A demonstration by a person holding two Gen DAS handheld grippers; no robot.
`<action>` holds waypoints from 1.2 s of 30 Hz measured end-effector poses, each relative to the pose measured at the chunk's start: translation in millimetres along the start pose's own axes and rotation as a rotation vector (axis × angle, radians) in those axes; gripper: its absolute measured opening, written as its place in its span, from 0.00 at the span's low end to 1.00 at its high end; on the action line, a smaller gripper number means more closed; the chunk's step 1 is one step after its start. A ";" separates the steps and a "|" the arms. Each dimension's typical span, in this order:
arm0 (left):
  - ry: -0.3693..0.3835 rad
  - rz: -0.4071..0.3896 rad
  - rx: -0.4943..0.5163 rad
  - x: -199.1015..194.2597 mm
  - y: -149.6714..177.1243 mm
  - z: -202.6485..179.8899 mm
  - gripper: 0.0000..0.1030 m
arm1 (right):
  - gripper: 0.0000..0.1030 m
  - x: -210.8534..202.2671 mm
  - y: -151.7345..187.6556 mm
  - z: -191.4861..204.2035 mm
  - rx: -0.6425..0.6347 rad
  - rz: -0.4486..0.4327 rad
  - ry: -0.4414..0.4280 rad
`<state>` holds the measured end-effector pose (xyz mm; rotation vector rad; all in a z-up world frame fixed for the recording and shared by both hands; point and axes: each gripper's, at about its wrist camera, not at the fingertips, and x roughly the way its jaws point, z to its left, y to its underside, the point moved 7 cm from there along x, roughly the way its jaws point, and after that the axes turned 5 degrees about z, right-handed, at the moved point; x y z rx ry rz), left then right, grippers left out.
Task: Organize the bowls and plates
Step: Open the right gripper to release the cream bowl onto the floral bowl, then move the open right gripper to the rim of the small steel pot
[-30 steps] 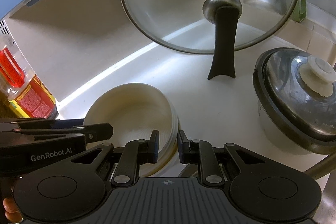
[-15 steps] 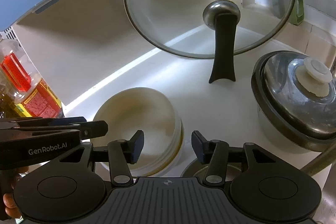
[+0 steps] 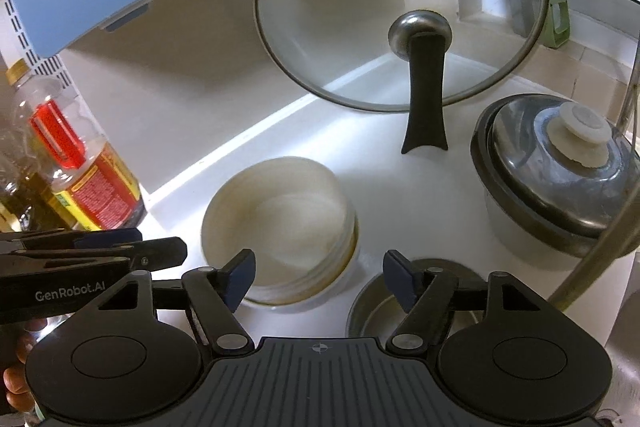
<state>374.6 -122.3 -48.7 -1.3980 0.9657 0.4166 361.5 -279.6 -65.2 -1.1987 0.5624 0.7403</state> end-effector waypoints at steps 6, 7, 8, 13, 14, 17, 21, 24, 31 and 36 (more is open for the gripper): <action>-0.030 0.001 -0.011 -17.4 17.9 5.8 0.51 | 0.71 -12.7 15.6 5.8 -0.003 0.010 -0.017; -0.035 0.001 -0.013 -20.1 21.4 6.8 0.51 | 0.71 -14.6 18.8 6.3 -0.002 0.012 -0.021; -0.039 0.001 -0.015 -22.7 24.7 7.6 0.51 | 0.71 -16.4 21.5 7.0 -0.002 0.014 -0.025; -0.052 0.012 -0.035 -33.7 42.8 13.5 0.52 | 0.71 -26.8 38.2 11.7 -0.008 0.032 -0.035; -0.054 0.015 -0.040 -35.6 46.7 14.5 0.52 | 0.71 -28.6 41.0 12.4 -0.012 0.034 -0.036; -0.063 0.023 -0.052 -41.0 57.1 17.7 0.52 | 0.71 -33.9 49.2 14.6 -0.021 0.038 -0.036; -0.070 0.027 -0.062 -49.3 69.3 19.9 0.52 | 0.71 -37.0 58.9 15.7 -0.022 0.049 -0.042; -0.076 0.028 -0.062 -55.5 78.0 19.6 0.52 | 0.71 -39.2 67.3 17.7 -0.025 0.059 -0.049; -0.082 0.040 -0.064 -64.8 97.7 15.2 0.52 | 0.71 -42.7 87.9 19.5 -0.028 0.087 -0.060; -0.080 0.057 -0.059 -66.0 110.0 9.6 0.52 | 0.71 -46.5 103.1 17.3 -0.032 0.108 -0.058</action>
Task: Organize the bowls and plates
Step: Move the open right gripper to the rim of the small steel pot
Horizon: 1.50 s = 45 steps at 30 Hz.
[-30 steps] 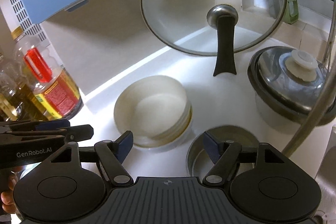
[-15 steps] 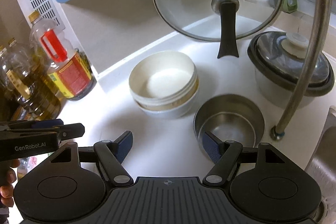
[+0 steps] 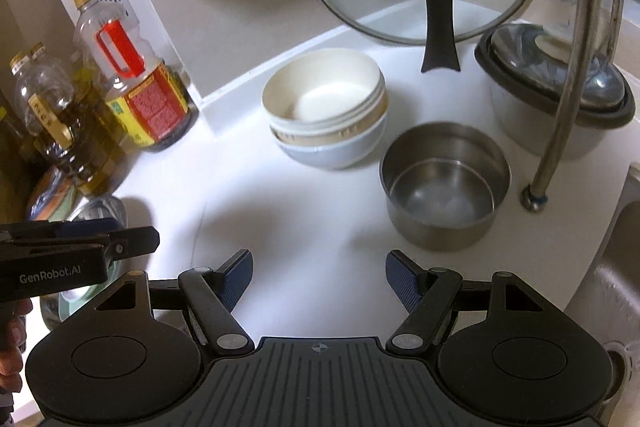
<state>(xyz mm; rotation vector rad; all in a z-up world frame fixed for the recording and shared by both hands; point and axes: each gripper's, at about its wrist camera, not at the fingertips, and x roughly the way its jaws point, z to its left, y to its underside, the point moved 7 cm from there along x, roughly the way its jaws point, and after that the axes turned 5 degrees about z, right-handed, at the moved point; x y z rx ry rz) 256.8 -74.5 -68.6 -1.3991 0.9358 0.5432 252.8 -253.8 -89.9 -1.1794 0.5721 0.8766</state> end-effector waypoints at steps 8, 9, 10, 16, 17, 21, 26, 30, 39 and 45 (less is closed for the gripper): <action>0.008 0.032 0.028 3.2 16.8 -17.2 0.52 | 0.71 -5.3 22.0 -8.7 0.014 0.030 0.017; 0.009 0.035 0.031 3.8 18.1 -19.3 0.52 | 0.71 -6.3 24.2 -10.5 0.018 0.032 0.019; 0.011 0.038 0.034 4.1 20.0 -22.0 0.52 | 0.71 -7.3 25.7 -12.0 0.021 0.034 0.021; 0.026 0.050 0.056 6.6 26.3 -38.4 0.52 | 0.71 -12.0 36.3 -23.0 0.038 0.044 0.036; 0.029 0.053 0.062 7.3 27.1 -41.8 0.52 | 0.71 -12.8 37.9 -25.1 0.042 0.046 0.039; 0.043 0.060 0.081 10.3 28.1 -53.3 0.52 | 0.71 -16.0 43.6 -34.2 0.058 0.049 0.057; 0.059 0.068 0.108 14.8 26.6 -67.7 0.52 | 0.71 -18.3 46.9 -45.7 0.078 0.051 0.074; 0.072 0.076 0.126 21.4 24.3 -77.3 0.52 | 0.71 -18.4 47.8 -56.3 0.099 0.050 0.091; 0.097 0.080 0.165 38.4 10.4 -96.8 0.52 | 0.71 -14.0 40.7 -79.7 0.134 0.032 0.140; 0.116 0.071 0.194 50.7 -3.9 -109.4 0.52 | 0.71 -12.8 32.8 -93.4 0.162 0.005 0.166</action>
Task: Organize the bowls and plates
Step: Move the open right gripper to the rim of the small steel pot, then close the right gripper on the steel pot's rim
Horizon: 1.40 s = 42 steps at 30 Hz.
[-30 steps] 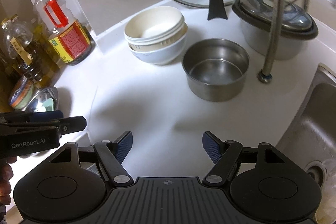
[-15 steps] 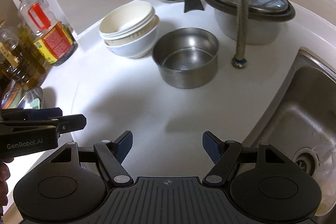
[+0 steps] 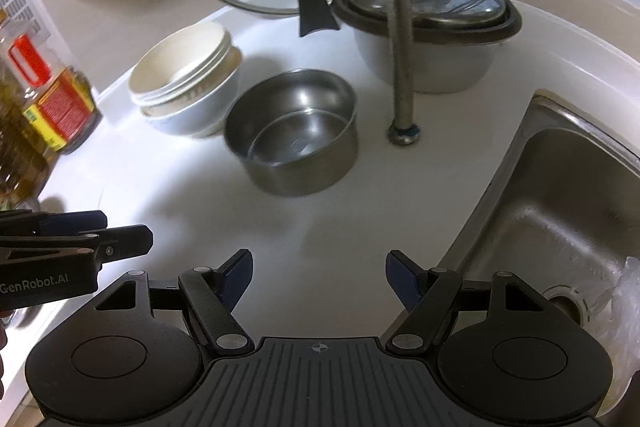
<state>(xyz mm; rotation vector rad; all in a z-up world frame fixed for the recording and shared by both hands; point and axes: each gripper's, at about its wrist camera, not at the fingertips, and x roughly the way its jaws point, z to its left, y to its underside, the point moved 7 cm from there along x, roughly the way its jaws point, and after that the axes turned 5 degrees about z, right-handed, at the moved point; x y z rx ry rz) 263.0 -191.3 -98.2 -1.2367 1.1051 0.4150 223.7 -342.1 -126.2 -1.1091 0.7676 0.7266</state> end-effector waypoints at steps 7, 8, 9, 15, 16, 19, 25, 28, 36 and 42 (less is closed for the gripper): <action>0.027 -0.040 0.020 13.9 -24.1 -6.7 0.52 | 0.71 -1.0 -20.1 -11.4 0.045 -0.083 0.012; 0.032 -0.046 0.021 15.9 -27.6 -7.4 0.52 | 0.71 0.2 -22.7 -11.2 0.048 -0.095 0.010; 0.037 -0.051 0.022 17.9 -30.9 -8.0 0.52 | 0.71 1.2 -25.2 -12.2 0.051 -0.106 0.008; 0.063 -0.075 0.020 31.7 -46.4 -12.6 0.51 | 0.60 7.6 -42.8 -14.7 0.071 -0.177 -0.008; 0.069 -0.077 0.018 34.2 -48.4 -13.1 0.51 | 0.57 9.6 -46.0 -14.7 0.077 -0.184 -0.014; 0.070 -0.081 0.013 41.6 -54.0 -14.3 0.48 | 0.53 14.9 -53.2 -15.6 0.083 -0.196 -0.020; 0.065 -0.075 -0.004 55.7 -64.0 -15.7 0.44 | 0.47 24.9 -62.5 -17.8 0.089 -0.206 -0.023; 0.064 -0.076 -0.005 58.7 -66.0 -17.1 0.42 | 0.45 29.8 -66.2 -18.7 0.088 -0.207 -0.022; 0.054 -0.085 -0.010 70.5 -70.9 -19.2 0.41 | 0.39 40.7 -71.4 -19.5 0.078 -0.211 -0.022; 0.034 -0.081 -0.017 78.3 -71.2 -17.0 0.32 | 0.34 51.9 -75.2 -21.0 0.079 -0.213 -0.015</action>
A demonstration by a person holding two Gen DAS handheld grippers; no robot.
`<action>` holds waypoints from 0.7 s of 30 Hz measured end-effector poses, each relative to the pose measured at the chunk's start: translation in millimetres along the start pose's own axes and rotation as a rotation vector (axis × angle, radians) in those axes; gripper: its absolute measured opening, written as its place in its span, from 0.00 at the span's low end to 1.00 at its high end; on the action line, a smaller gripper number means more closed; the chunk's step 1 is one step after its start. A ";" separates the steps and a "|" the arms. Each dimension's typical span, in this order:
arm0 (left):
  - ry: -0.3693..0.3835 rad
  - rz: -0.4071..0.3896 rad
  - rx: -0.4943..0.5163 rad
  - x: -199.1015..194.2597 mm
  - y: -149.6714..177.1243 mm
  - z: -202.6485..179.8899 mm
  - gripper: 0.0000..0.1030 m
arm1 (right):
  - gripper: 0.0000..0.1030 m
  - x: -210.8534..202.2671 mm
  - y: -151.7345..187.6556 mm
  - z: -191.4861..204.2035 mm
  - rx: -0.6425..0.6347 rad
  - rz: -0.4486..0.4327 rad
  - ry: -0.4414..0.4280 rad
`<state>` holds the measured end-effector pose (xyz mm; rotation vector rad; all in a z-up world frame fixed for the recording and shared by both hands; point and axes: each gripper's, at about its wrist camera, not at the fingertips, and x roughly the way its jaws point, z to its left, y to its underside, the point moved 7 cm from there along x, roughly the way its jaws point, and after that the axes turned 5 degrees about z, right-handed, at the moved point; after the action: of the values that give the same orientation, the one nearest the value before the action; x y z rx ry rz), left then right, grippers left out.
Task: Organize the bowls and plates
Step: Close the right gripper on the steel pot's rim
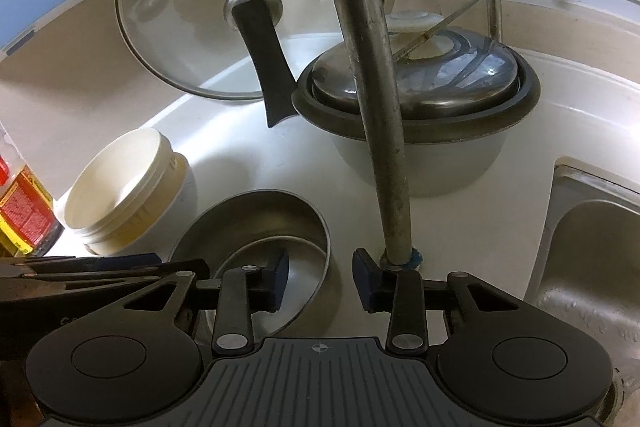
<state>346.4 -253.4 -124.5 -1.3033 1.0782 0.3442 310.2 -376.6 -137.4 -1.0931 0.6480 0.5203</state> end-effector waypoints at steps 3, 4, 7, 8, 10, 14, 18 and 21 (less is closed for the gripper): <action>-0.006 -0.004 0.006 2.9 -0.7 -1.3 0.31 | 0.31 5.0 -0.7 0.6 -0.004 0.002 0.000; -0.009 -0.005 0.010 3.9 -0.7 -1.9 0.31 | 0.29 6.5 -0.9 1.0 -0.007 0.003 0.000; -0.002 -0.004 0.014 7.1 -1.4 -3.2 0.25 | 0.26 9.9 -1.4 2.7 -0.014 0.004 0.000; 0.002 -0.002 0.015 8.0 -1.4 -3.4 0.24 | 0.24 10.4 -1.5 3.5 -0.018 0.004 0.002; 0.005 0.001 0.017 9.7 -1.2 -3.6 0.21 | 0.23 11.1 -1.4 4.9 -0.025 0.004 0.007; 0.009 -0.002 0.022 10.8 -1.2 -3.5 0.18 | 0.18 11.1 -1.2 5.2 -0.039 -0.001 0.019; 0.004 -0.007 0.030 10.8 -0.9 -3.2 0.17 | 0.14 10.4 -0.4 5.5 -0.047 0.000 0.027; 0.003 -0.008 0.031 9.7 0.1 -2.6 0.17 | 0.10 10.0 0.7 6.7 -0.070 0.002 0.039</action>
<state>350.0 -259.1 -131.9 -1.2801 1.0761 0.3184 318.2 -369.4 -142.9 -1.1708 0.6687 0.5274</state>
